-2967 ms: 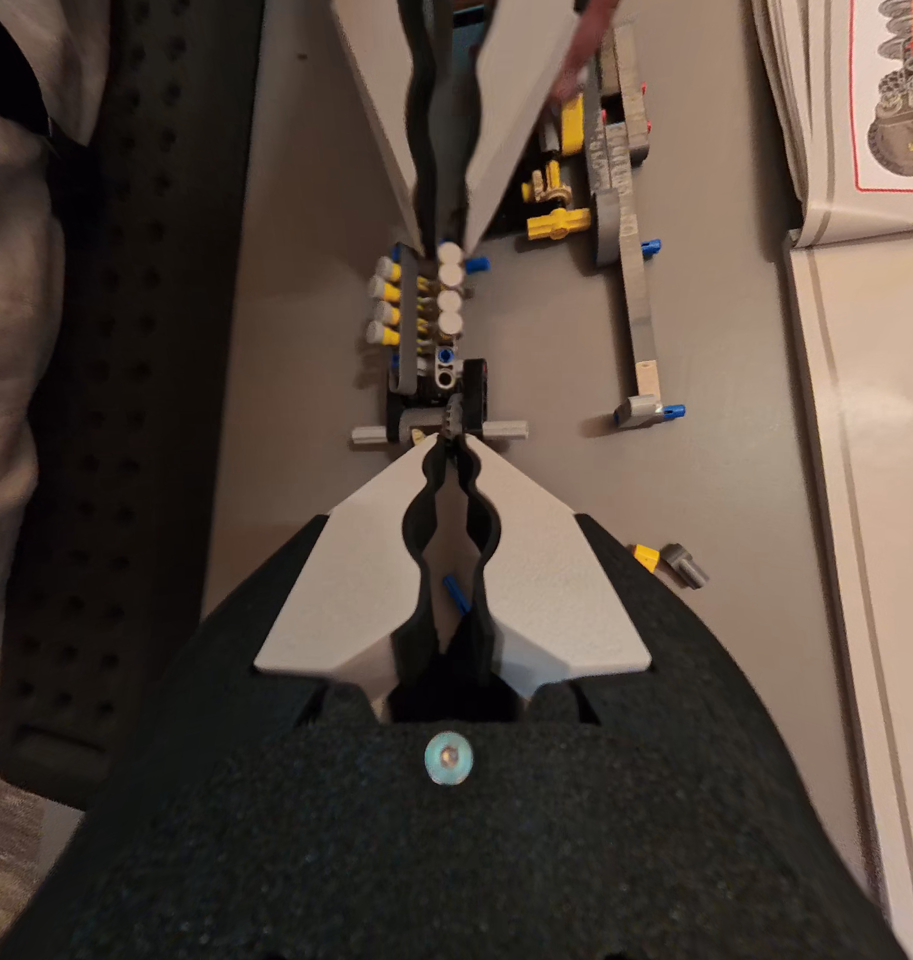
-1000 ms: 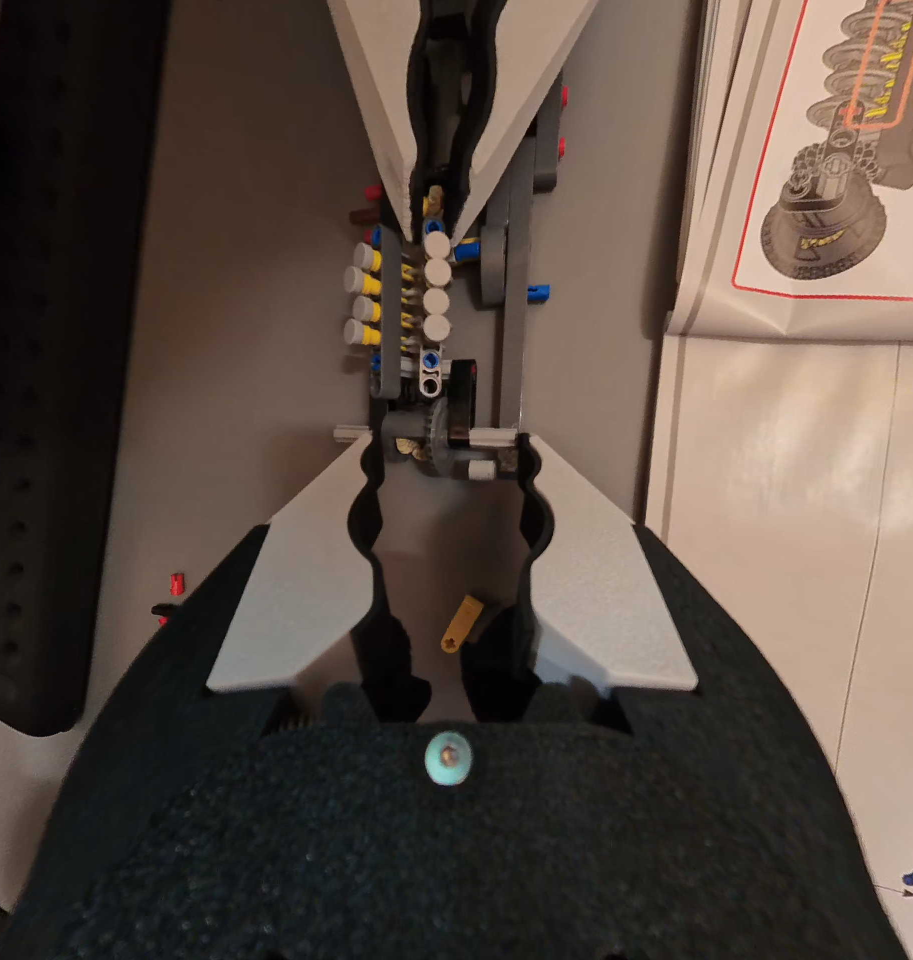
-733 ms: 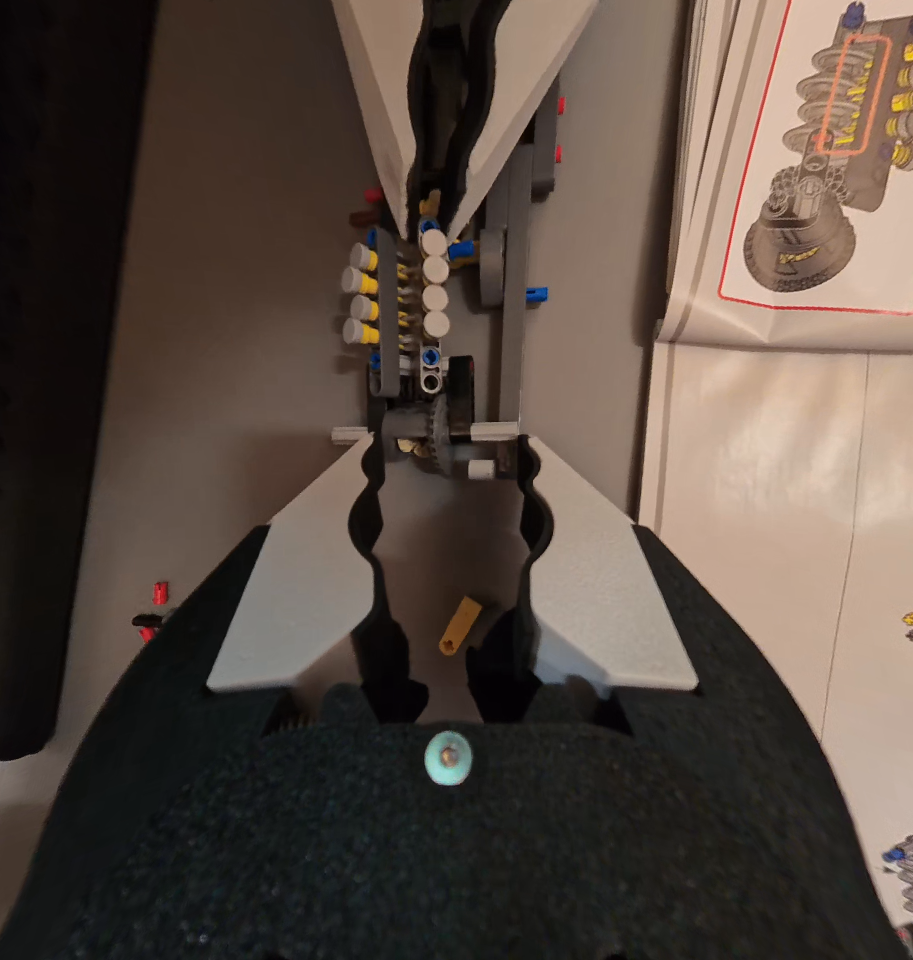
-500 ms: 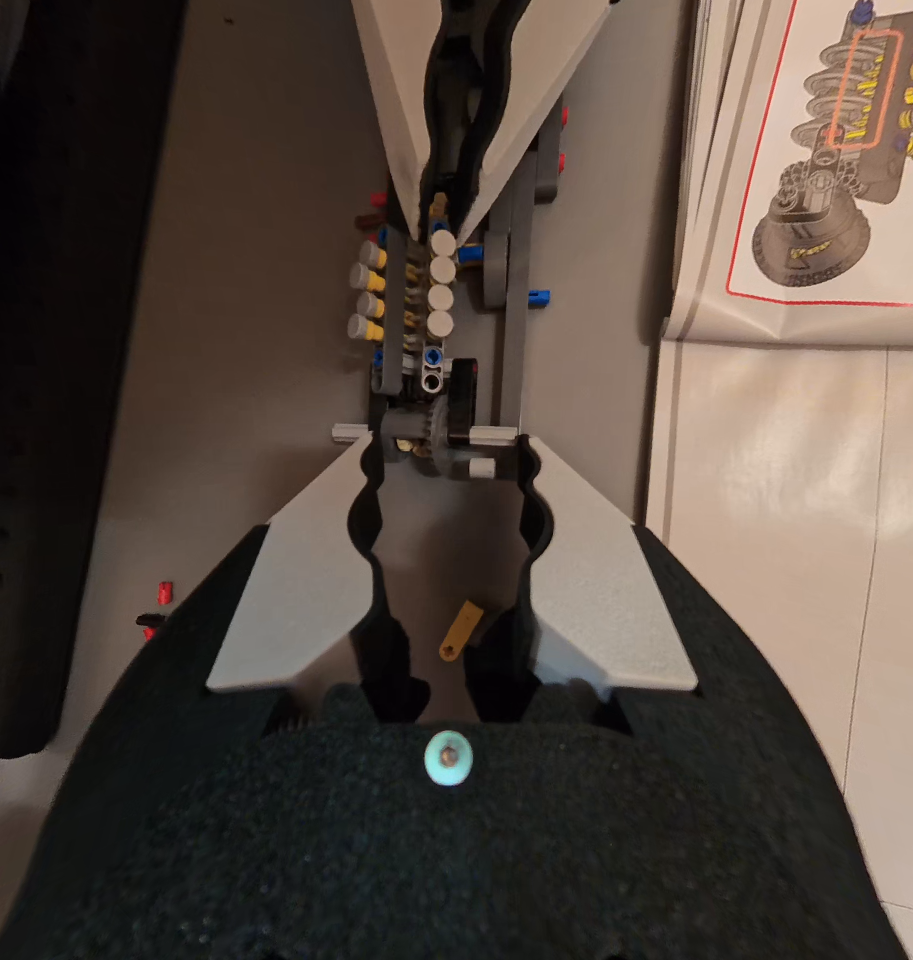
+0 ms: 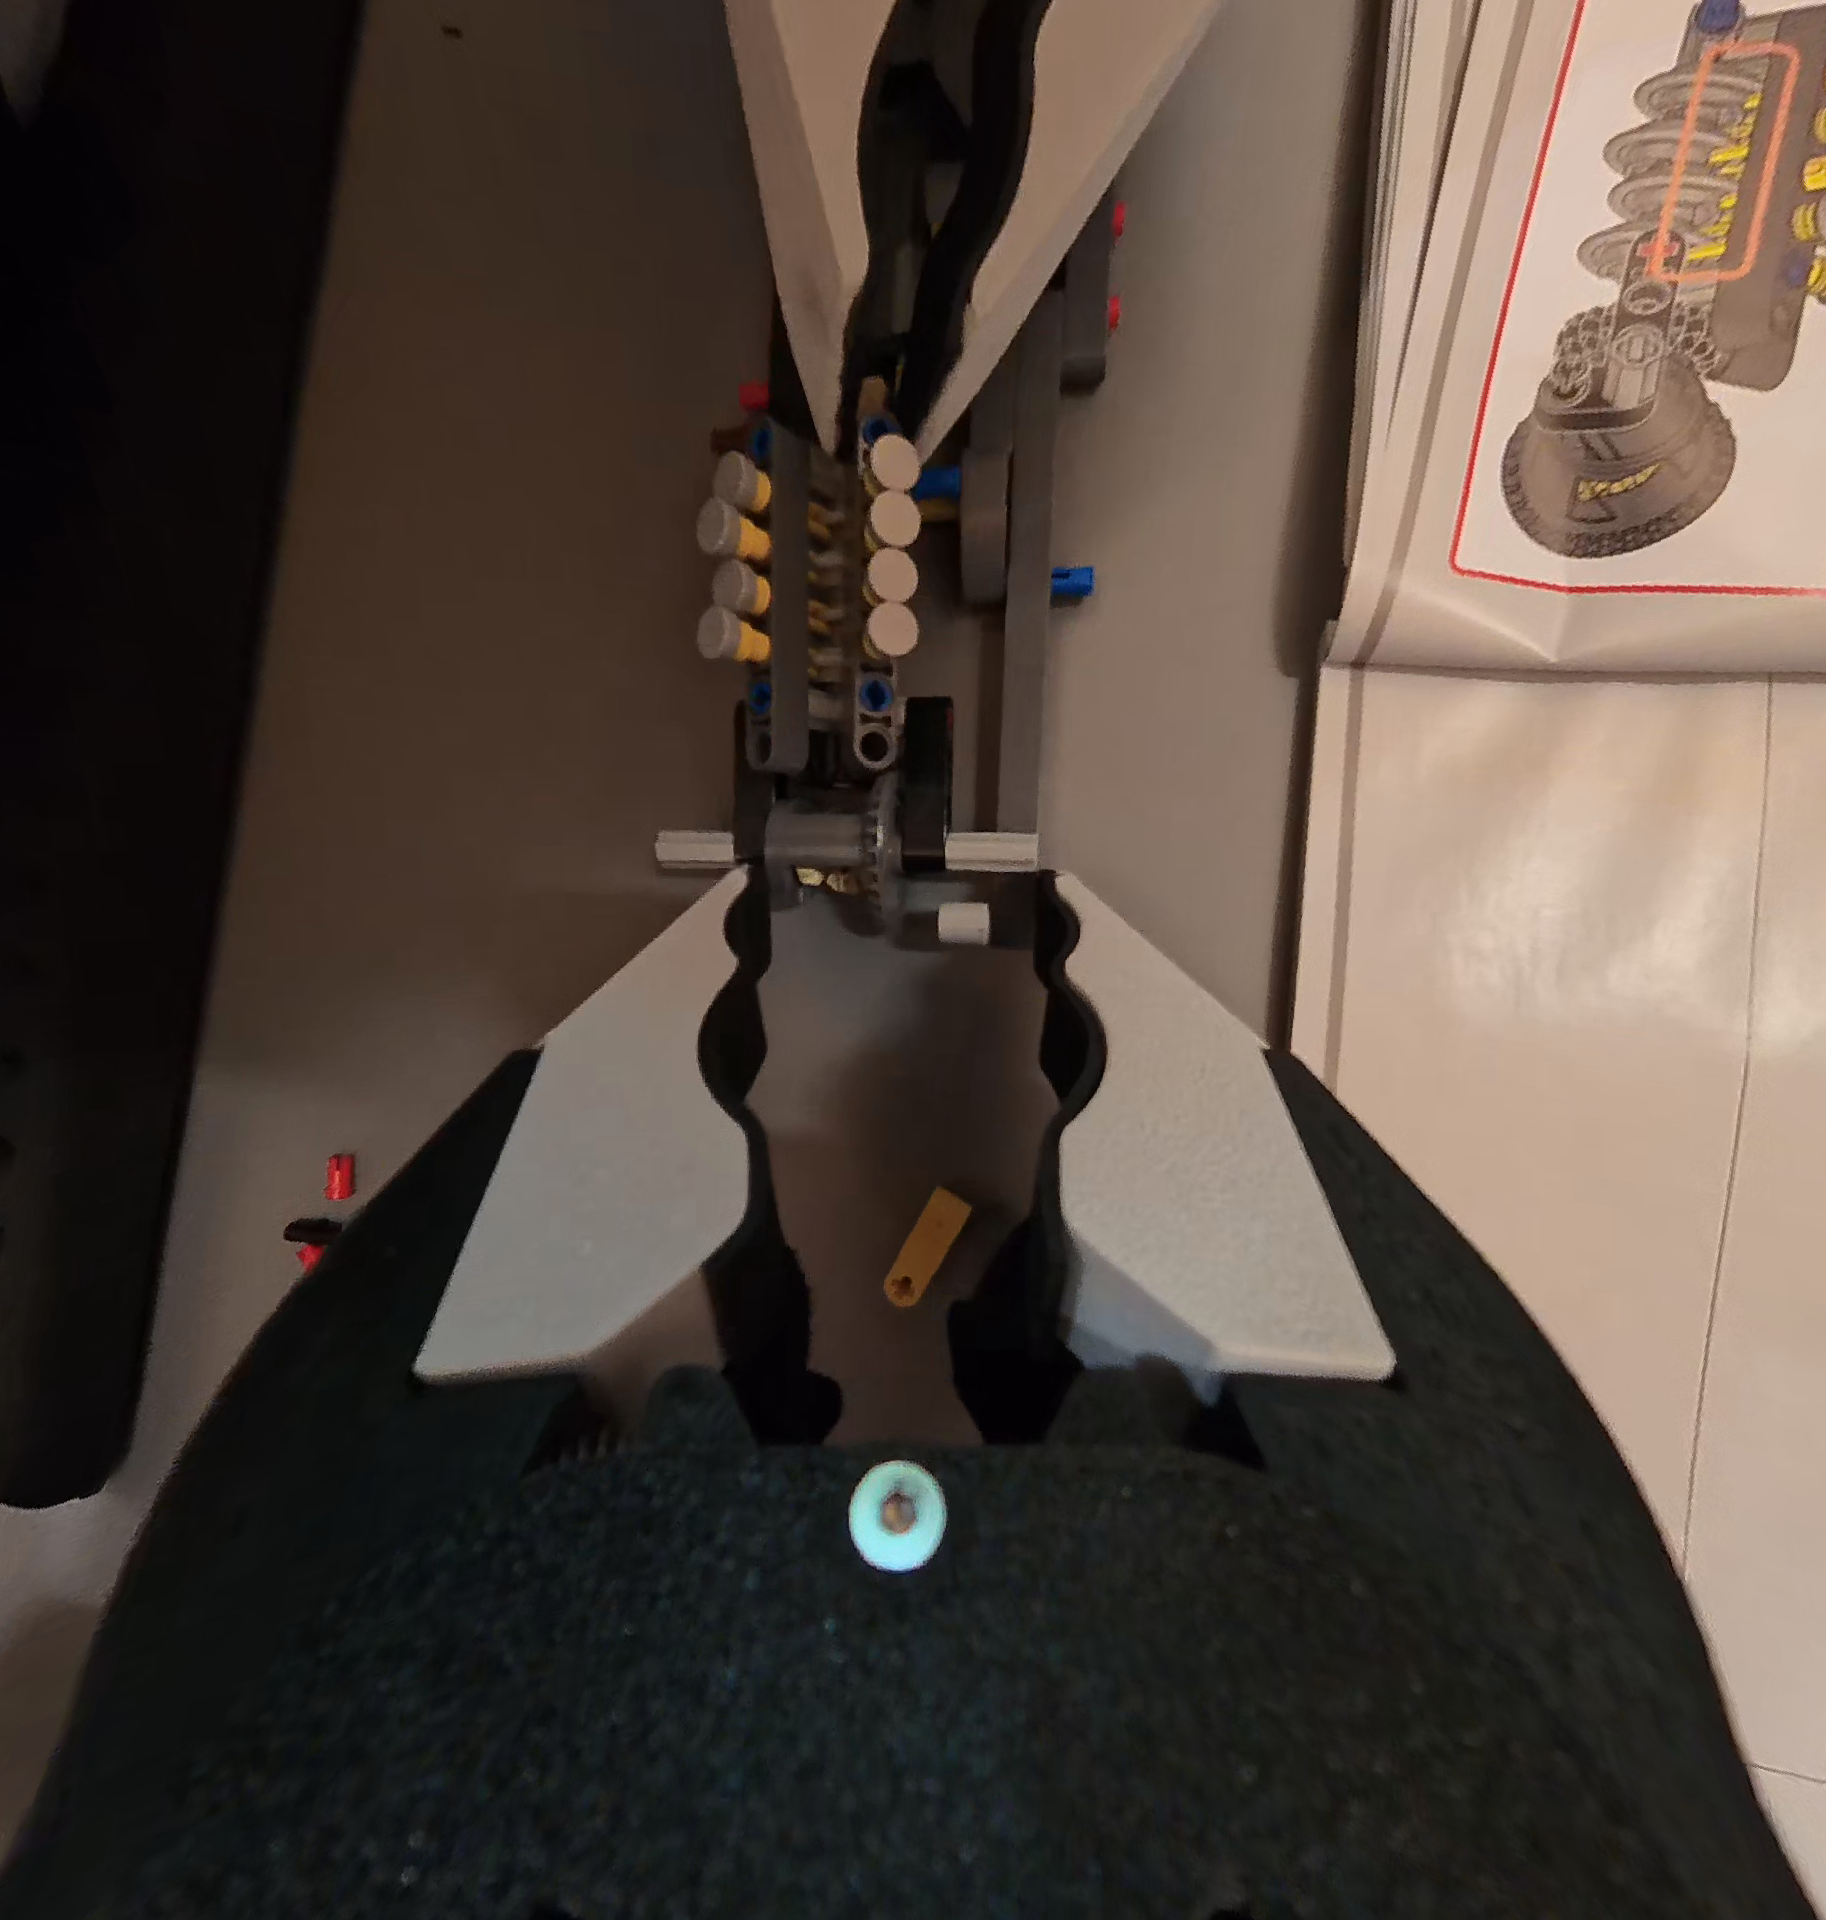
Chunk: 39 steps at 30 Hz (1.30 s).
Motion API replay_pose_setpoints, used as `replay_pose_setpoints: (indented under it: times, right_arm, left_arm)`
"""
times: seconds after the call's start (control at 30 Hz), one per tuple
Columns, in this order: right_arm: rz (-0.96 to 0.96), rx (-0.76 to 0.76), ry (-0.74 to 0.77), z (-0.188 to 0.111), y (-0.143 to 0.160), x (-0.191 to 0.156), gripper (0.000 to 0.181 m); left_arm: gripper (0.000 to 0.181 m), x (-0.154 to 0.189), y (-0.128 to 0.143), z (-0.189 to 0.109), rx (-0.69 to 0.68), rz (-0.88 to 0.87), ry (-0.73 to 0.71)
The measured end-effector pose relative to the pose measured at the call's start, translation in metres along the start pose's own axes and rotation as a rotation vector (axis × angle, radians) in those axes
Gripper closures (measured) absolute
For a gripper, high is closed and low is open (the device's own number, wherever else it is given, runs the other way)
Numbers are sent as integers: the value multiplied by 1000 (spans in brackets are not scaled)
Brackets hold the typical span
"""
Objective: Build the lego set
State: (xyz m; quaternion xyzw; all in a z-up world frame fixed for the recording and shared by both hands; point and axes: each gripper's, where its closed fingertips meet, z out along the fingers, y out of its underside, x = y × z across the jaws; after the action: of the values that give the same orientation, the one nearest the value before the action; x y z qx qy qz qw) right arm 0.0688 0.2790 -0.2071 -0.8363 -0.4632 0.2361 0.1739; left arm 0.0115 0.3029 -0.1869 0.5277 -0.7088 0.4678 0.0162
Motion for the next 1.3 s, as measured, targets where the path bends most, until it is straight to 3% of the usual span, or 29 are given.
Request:
replay_pose_setpoints:
  times: [0.23,0.43,1.3]
  right_arm:
    - [0,47,21,-5,-12,4,121]
    - [19,-6,-29,5,-6,0,130]
    - [85,-30,-91,2,-5,-1,132]
  left_arm:
    - [175,0,0,-1,-1,14,-7]
    - [175,1,1,-2,0,21,-5]
    - [175,0,0,-2,15,14,-12]
